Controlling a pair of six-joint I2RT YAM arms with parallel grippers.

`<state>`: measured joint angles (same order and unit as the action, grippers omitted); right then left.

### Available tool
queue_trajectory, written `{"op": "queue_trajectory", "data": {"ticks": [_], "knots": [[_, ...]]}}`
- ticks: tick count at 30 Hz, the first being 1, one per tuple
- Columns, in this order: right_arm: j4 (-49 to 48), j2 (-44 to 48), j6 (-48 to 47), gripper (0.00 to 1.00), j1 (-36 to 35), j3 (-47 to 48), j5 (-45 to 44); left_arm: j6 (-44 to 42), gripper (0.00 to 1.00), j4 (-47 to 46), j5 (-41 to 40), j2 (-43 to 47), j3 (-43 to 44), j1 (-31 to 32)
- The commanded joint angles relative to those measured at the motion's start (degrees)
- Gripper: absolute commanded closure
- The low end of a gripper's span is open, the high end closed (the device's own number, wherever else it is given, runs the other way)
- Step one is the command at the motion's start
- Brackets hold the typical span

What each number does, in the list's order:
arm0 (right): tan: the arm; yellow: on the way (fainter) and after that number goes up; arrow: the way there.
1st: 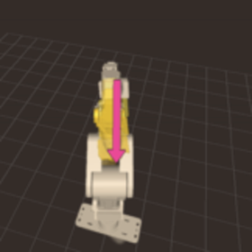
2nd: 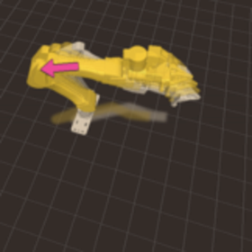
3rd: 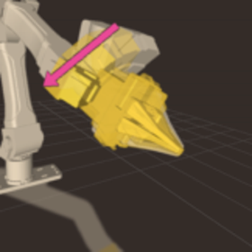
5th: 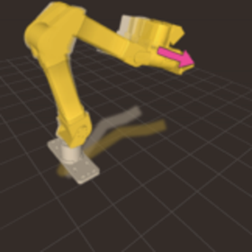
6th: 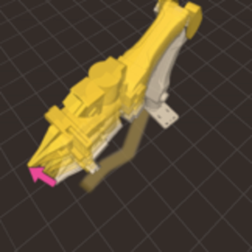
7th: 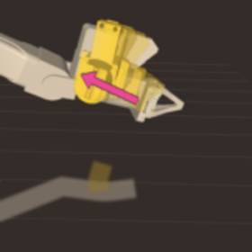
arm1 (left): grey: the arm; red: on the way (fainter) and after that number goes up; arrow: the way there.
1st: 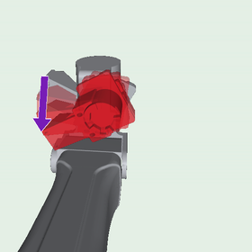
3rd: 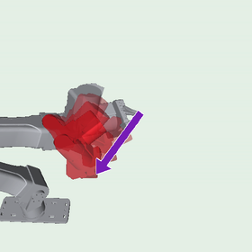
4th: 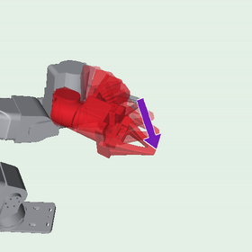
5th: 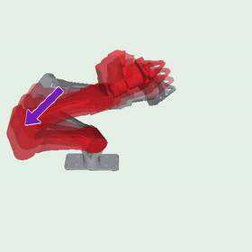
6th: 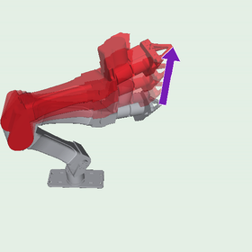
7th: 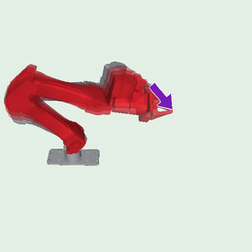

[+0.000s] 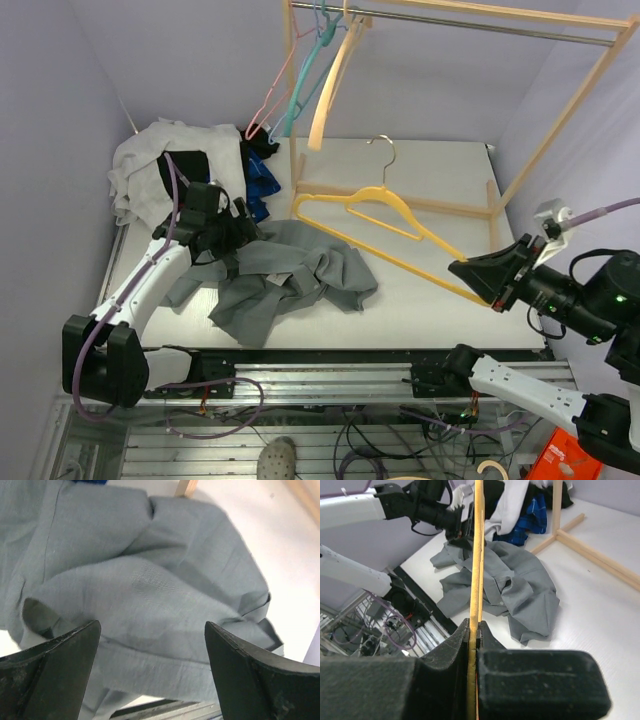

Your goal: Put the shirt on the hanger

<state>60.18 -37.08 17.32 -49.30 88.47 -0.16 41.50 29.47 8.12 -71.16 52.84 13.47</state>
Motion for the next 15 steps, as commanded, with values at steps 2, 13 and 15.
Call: {"op": "queue_trajectory", "data": {"ticks": [2, 13, 15], "knots": [[0.4, 0.5, -0.4, 1.00, 0.1, 3.7, -1.1, -6.9, 0.04, 15.2, 3.7, 0.3, 5.9, -0.6], [-1.6, 0.0, -2.0, 1.00, 0.2, 2.1, -1.0, -5.1, 0.04, 15.0, 8.7, -1.3, 1.7, 0.0], [-1.6, -0.1, -1.9, 1.00, 0.2, 2.6, -1.1, -4.0, 0.04, 14.1, 8.2, -2.3, 1.3, 1.1]]}}
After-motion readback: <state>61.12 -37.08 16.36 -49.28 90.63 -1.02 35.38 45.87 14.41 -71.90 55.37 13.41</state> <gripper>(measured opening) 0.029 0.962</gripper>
